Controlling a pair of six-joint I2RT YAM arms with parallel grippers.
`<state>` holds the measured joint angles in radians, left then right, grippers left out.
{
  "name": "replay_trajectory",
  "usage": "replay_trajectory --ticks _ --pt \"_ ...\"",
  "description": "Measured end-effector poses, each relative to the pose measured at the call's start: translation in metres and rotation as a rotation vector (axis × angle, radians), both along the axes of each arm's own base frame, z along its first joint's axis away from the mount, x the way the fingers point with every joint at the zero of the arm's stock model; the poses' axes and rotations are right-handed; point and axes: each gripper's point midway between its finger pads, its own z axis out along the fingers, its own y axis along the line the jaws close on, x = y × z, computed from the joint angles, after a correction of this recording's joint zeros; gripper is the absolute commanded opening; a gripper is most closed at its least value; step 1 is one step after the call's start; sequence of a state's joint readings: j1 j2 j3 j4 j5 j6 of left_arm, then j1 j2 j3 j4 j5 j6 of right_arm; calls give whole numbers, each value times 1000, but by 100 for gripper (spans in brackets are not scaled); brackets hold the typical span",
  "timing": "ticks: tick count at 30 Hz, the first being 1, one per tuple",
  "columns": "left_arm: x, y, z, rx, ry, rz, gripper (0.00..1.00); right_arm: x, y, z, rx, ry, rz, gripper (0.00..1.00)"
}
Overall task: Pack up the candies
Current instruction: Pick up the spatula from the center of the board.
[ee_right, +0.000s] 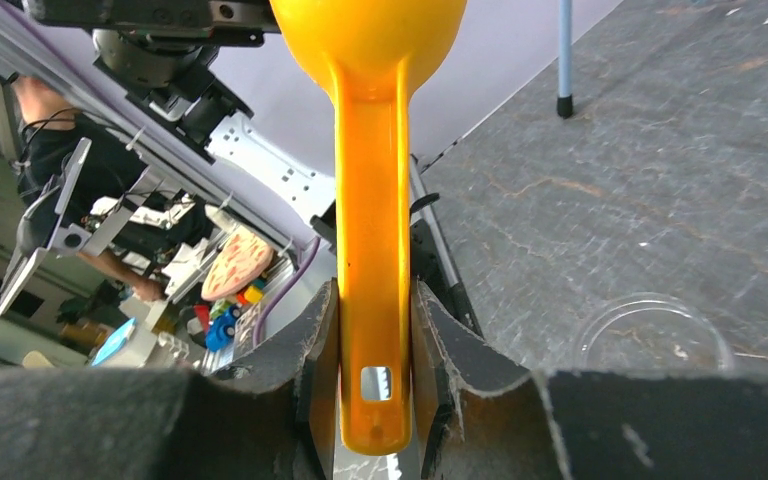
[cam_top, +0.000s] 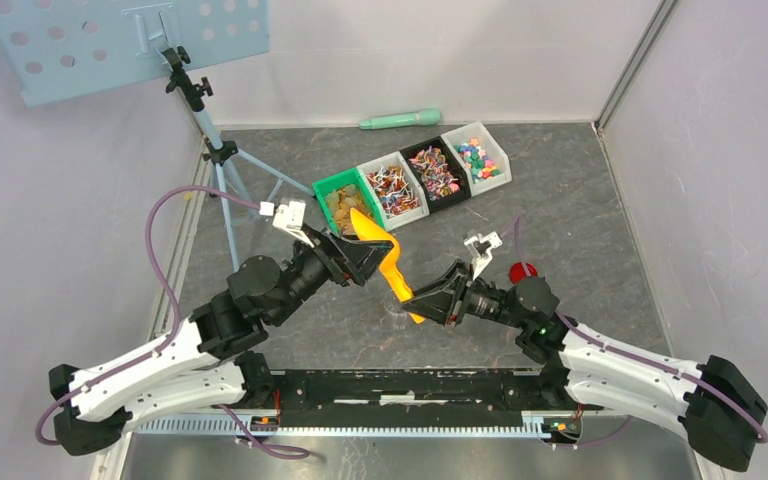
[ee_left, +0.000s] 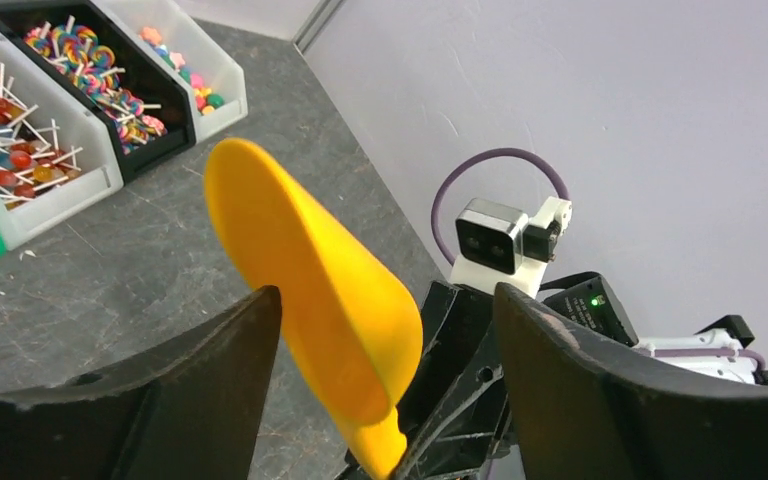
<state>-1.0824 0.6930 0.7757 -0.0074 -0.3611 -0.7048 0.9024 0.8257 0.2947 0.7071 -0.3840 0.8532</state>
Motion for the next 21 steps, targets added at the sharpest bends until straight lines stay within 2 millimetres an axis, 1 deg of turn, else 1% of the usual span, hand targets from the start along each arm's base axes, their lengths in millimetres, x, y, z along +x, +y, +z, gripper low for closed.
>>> replay_trajectory --ticks 1,3,5,6,7,9,12,14,16,19,21 --pt "0 -2 -2 4 3 -7 73 -3 2 -1 -1 1 9 4" --pt "-1 -6 -3 -1 12 -18 53 -8 6 -2 -2 2 27 5" --pt "-3 -5 0 -28 16 -25 38 -12 9 -3 -5 5 41 6" --pt "-3 -4 2 -44 17 -25 32 -13 10 -4 -5 6 43 8" --pt "-4 -3 3 -55 19 -25 22 -14 10 -4 -3 3 44 11" --pt "-5 0 2 -75 25 -23 3 -16 9 -4 4 -4 44 20" --pt "-10 0 4 -139 57 -37 2 -13 9 -9 -14 -24 30 38" --pt "-10 2 1 -157 74 -31 2 -12 8 -10 -32 -46 16 50" --pt "-7 5 -3 -158 81 -9 2 -5 6 -16 -81 -65 -25 69" --pt "-2 12 -7 -156 88 38 2 13 1 -24 -184 -106 -115 77" --pt "2 17 -8 -156 93 70 2 25 -3 -22 -242 -162 -173 80"
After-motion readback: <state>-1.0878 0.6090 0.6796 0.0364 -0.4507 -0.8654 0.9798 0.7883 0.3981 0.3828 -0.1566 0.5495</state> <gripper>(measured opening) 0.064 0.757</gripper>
